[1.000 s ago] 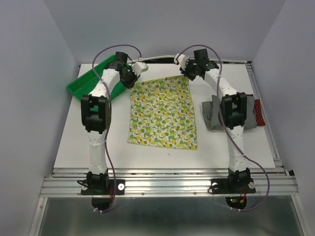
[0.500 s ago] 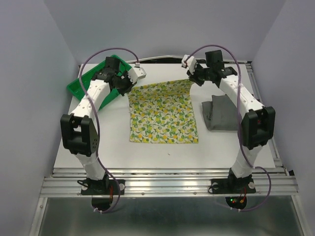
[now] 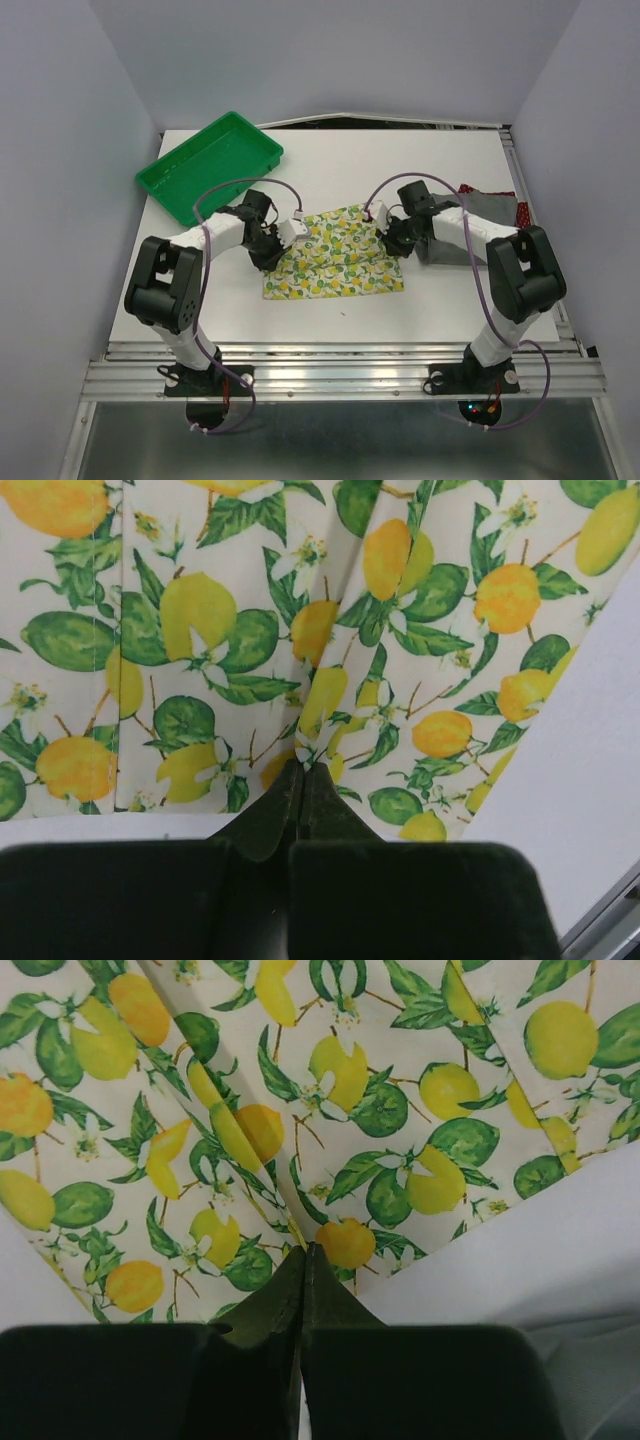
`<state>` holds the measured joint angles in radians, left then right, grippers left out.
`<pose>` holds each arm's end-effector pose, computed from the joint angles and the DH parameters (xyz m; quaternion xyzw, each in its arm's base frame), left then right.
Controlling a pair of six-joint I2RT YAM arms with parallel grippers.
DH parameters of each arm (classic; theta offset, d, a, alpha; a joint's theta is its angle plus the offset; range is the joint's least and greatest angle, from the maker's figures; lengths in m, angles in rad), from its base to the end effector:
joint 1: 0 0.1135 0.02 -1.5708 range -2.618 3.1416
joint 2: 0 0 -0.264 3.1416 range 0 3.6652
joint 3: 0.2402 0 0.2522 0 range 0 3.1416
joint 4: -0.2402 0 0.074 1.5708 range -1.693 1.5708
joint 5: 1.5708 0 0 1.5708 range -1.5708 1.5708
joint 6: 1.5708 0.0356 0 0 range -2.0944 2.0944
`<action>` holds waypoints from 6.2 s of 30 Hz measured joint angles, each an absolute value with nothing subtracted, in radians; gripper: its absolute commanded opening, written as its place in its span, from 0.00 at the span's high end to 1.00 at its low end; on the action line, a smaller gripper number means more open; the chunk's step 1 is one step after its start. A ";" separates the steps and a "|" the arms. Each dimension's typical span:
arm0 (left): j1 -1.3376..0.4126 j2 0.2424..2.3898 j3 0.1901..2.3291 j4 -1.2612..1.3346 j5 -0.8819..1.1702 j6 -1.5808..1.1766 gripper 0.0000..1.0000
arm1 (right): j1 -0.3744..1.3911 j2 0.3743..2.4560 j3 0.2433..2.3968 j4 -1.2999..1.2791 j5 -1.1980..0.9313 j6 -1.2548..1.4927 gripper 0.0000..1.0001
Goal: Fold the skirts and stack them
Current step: Fold the skirt
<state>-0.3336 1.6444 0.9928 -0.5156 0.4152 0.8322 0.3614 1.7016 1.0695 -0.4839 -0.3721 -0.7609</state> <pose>0.2905 -0.1159 0.1779 0.5622 0.7776 -0.1473 0.2399 0.3084 0.1304 0.1826 -0.5448 0.7884 0.1327 0.2529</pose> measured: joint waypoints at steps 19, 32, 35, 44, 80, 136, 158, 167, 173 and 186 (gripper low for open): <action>-0.325 1.619 1.172 -0.521 0.314 0.733 1.00 | 0.360 1.711 1.338 -0.528 -0.304 -0.715 0.99; -0.341 1.351 1.049 -0.660 0.336 0.794 1.00 | 0.410 1.462 1.076 -0.606 -0.347 -0.731 0.99; -0.356 1.409 0.973 -0.653 0.360 0.797 1.00 | 0.434 1.503 0.972 -0.583 -0.348 -0.728 0.99; -0.379 1.509 0.816 -0.547 0.402 0.786 1.00 | 0.440 1.634 0.921 -0.450 -0.344 -0.707 0.99; -0.422 1.456 0.831 -0.477 0.244 0.703 0.55 | 0.431 1.652 1.207 -0.450 -0.190 -0.476 0.33; -0.557 1.570 0.903 -0.372 0.211 0.557 1.00 | 0.610 1.925 0.902 0.190 -0.508 1.146 0.99; -0.602 1.480 0.945 -0.492 0.322 0.553 1.00 | 0.611 1.914 0.902 0.171 -0.485 1.144 0.99; -0.614 1.589 0.891 -0.469 0.331 0.560 1.00 | 0.611 1.905 0.924 0.117 -0.472 1.090 0.90; -0.614 1.609 0.910 -0.469 0.333 0.559 1.00 | 0.596 1.836 1.001 -0.119 -0.424 0.922 0.78; -0.614 1.631 0.994 -0.500 0.367 0.533 1.00 | 0.393 1.721 0.998 -0.293 -0.352 0.688 0.80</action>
